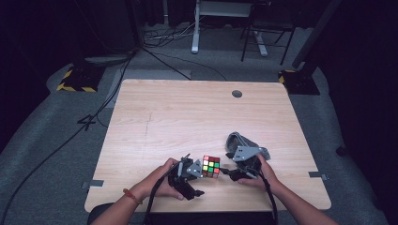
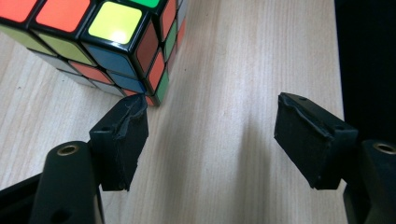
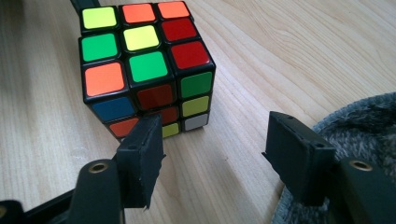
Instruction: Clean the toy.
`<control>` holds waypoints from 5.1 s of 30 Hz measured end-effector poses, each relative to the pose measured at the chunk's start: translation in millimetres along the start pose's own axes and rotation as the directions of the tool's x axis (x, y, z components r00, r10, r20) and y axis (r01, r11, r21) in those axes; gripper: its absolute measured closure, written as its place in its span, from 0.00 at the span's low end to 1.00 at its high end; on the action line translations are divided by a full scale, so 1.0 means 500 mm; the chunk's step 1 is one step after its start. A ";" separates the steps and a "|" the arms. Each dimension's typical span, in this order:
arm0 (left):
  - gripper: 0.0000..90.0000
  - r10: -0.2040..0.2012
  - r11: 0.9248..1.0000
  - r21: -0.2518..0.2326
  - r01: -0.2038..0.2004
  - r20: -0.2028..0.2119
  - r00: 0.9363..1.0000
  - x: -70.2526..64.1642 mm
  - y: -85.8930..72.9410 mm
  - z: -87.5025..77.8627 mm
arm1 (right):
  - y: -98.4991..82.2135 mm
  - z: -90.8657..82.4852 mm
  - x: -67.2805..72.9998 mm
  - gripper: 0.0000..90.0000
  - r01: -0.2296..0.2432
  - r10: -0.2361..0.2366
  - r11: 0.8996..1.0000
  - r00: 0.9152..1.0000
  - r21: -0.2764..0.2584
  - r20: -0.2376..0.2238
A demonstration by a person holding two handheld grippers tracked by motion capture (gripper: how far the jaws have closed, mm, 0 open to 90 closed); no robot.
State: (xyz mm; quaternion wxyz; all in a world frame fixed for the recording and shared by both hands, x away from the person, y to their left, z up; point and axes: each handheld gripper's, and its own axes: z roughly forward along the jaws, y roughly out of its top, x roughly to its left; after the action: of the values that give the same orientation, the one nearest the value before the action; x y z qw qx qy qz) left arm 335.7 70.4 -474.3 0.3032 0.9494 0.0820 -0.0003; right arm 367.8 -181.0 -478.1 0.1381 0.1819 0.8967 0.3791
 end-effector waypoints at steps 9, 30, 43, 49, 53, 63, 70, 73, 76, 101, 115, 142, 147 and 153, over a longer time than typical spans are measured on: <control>0.25 0.020 1.000 0.024 -0.020 -0.017 1.000 -0.005 0.015 0.012 | -0.003 0.000 -0.011 0.41 -0.008 0.008 1.000 1.000 -0.001 0.011; 0.18 0.011 1.000 -0.028 -0.013 -0.094 0.995 0.077 0.065 0.037 | -0.004 0.001 -0.016 0.40 0.022 -0.022 1.000 1.000 -0.015 -0.022; 0.35 0.051 0.997 -0.045 -0.055 -0.077 0.996 0.075 0.073 0.053 | -0.003 0.001 -0.014 0.40 0.036 -0.038 0.999 0.998 -0.035 -0.044; 0.36 0.049 0.996 -0.072 -0.055 -0.081 0.995 0.072 0.073 0.053 | -0.003 -0.003 -0.015 0.41 0.026 -0.028 0.999 0.999 -0.045 -0.031; 0.35 0.043 0.992 -0.110 -0.053 -0.088 0.995 0.072 0.074 0.045 | 0.000 -0.013 -0.015 0.43 0.026 -0.028 0.997 0.999 -0.075 -0.025; 0.35 0.078 0.993 -0.078 -0.084 -0.079 0.994 0.063 0.081 0.057 | 0.016 -0.034 -0.006 0.45 0.038 -0.042 0.988 0.999 -0.146 -0.023; 0.37 0.100 0.991 -0.083 -0.107 -0.085 0.991 0.057 0.087 0.053 | 0.029 -0.039 0.003 0.47 0.058 -0.061 0.986 0.998 -0.156 -0.020; 0.37 0.101 0.989 -0.095 -0.109 -0.089 0.991 0.055 0.088 0.049 | 0.018 -0.037 -0.006 0.47 0.041 -0.045 0.990 0.999 -0.137 -0.025; 0.37 0.107 0.987 -0.112 -0.116 -0.088 0.990 0.052 0.090 0.045 | 0.006 -0.034 -0.016 0.47 0.033 -0.036 0.994 0.999 -0.105 -0.025; 0.36 0.113 0.979 -0.164 -0.119 -0.049 0.992 0.049 0.085 0.051 | 0.011 -0.033 -0.005 0.45 0.084 -0.091 0.991 0.994 -0.109 -0.063; 0.37 0.123 0.946 -0.283 -0.157 -0.134 0.983 0.029 0.100 0.054 | 0.036 -0.079 -0.005 0.49 0.104 -0.108 0.981 0.994 -0.166 -0.017; 0.34 0.085 0.973 -0.213 -0.085 -0.013 0.996 0.054 0.046 0.055 | 0.092 -0.020 0.014 0.51 0.173 -0.175 0.979 0.984 -0.109 -0.014; 0.36 0.083 0.982 -0.164 -0.091 -0.052 0.995 0.051 0.037 0.053 | 0.121 0.014 0.052 0.50 0.246 -0.249 0.967 0.968 -0.062 -0.043; 0.36 0.074 0.986 -0.142 -0.083 -0.067 0.995 0.052 0.029 0.042 | 0.124 0.010 0.047 0.47 0.232 -0.234 0.971 0.971 -0.057 -0.042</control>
State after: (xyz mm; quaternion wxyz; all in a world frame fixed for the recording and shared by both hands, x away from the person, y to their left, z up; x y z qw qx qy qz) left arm 364.8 50.8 -484.4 0.3684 0.9269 0.0535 0.0466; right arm 362.4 -127.4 -438.7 0.1645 0.0625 0.9049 0.3876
